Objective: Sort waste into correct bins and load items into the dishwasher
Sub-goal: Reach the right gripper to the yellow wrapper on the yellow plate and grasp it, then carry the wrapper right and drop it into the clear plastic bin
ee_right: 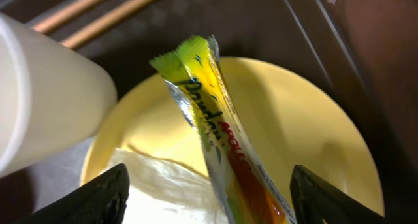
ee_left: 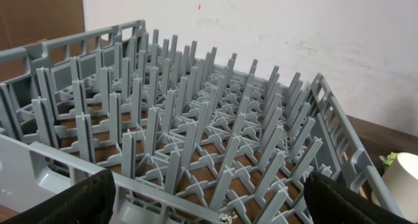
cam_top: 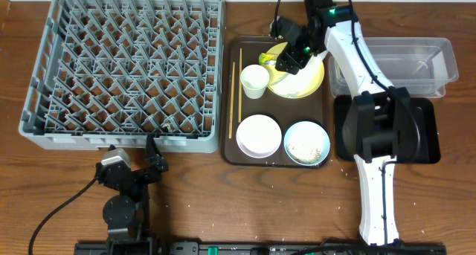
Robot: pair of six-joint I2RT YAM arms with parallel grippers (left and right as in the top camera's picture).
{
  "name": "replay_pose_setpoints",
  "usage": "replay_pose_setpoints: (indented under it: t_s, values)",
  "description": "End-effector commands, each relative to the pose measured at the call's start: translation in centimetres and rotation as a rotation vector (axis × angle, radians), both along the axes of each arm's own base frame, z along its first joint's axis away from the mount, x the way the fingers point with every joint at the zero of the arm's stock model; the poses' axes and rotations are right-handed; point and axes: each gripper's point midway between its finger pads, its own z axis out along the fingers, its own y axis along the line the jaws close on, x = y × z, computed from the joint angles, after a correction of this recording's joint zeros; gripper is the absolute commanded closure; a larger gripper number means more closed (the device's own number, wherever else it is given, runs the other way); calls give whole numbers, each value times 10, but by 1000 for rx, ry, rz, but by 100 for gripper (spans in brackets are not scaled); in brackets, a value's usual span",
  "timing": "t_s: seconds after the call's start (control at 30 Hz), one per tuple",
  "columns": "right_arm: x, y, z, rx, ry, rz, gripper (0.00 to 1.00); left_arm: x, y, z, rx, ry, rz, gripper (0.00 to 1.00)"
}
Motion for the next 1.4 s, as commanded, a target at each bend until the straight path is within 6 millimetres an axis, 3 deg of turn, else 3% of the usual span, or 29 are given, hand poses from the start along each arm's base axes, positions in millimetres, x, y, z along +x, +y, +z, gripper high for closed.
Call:
replay_pose_setpoints:
  t_s: [0.0, 0.13, 0.27, 0.43, 0.6, 0.67, 0.7, 0.77, 0.9, 1.03, 1.1, 1.17, 1.27, 1.37]
  values:
    - [7, -9, -18, -44, -3, -8, 25, -1, 2, -18, 10, 50, 10, 7]
    - [15, -12, -24, -39, -22, -17, 26, -1, 2, -18, 10, 50, 10, 7]
    - [28, -13, -33, -31, -57, -24, 18, -1, 2, -18, 10, 50, 10, 7]
    - [32, -11, -46, -27, -59, -23, 21, -1, 2, -18, 10, 50, 10, 7]
    - [25, -12, -54, -35, -25, -22, 45, -1, 2, -18, 10, 50, 10, 7]
    - [25, -12, -54, -36, -21, -22, 86, -1, 2, -18, 10, 50, 10, 7]
    - [25, -12, -54, -35, -21, -27, 99, -1, 2, -18, 10, 50, 10, 7]
    - [29, -12, -52, -19, -15, -78, 99, -1, 2, -18, 10, 50, 10, 7]
    - [47, -17, -22, 67, 4, -322, 99, -1, 2, -18, 10, 50, 10, 6]
    - [55, -24, 41, 199, 2, -461, 99, -1, 2, -18, 10, 50, 10, 7]
    - [56, -50, 100, 288, 0, -637, 99, -1, 2, -18, 10, 50, 10, 7]
    - [53, -72, 129, 338, 10, -751, 99, -1, 2, -18, 10, 50, 10, 7]
    - [49, -111, 160, 408, 36, -936, 99, -1, 2, -18, 10, 50, 10, 7]
    - [47, -161, 164, 442, 90, -1240, 99, -1, 2, -18, 10, 50, 10, 7]
